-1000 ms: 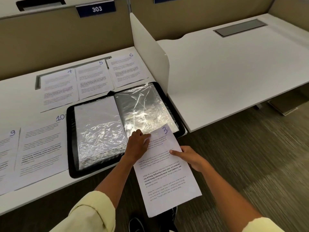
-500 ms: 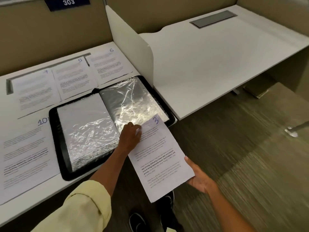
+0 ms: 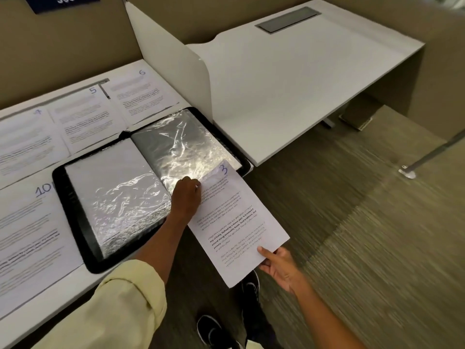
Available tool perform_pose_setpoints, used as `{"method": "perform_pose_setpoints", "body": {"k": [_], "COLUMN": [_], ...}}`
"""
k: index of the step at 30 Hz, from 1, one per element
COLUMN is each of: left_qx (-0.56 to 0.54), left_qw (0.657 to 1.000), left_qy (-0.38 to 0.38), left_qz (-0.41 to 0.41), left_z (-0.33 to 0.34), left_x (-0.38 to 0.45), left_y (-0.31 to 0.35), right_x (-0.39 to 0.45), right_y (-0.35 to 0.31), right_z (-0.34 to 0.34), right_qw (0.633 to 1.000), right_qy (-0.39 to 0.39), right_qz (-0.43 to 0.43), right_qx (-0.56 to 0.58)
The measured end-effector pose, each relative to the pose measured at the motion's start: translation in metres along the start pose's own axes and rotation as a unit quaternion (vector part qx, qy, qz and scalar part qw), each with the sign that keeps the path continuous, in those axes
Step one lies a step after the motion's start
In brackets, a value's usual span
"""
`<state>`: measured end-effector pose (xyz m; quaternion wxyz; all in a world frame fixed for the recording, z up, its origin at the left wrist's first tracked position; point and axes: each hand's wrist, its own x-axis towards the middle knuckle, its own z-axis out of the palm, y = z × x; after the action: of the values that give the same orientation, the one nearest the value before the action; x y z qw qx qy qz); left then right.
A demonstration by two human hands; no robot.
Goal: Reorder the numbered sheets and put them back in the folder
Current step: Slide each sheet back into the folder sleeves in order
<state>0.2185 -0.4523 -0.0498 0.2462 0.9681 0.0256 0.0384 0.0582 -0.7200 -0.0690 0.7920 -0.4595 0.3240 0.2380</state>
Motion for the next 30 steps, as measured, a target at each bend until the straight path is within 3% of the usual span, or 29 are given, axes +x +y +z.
{"method": "perform_pose_setpoints", "body": {"k": [6, 13, 22, 30], "left_qx": [-0.025, -0.024, -0.06, -0.083], "left_qw": [0.999, 0.998, 0.997, 0.995], "left_qy": [0.031, 0.045, 0.031, 0.05], "left_qz": [-0.003, 0.038, 0.034, -0.006], "left_z": [-0.004, -0.009, -0.005, -0.001], "left_x": [-0.013, -0.011, -0.012, -0.009], "left_y": [0.001, 0.008, 0.005, 0.008], "right_x": [-0.001, 0.004, 0.027, 0.019], "right_y": [0.007, -0.002, -0.04, -0.023], "right_z": [0.015, 0.044, 0.088, 0.083], "right_qw": [0.998, 0.997, 0.997, 0.993], "right_qy": [0.04, 0.017, 0.012, 0.016], "right_qz": [-0.048, -0.067, -0.073, -0.073], "right_qx": [0.022, 0.027, -0.02, -0.088]}}
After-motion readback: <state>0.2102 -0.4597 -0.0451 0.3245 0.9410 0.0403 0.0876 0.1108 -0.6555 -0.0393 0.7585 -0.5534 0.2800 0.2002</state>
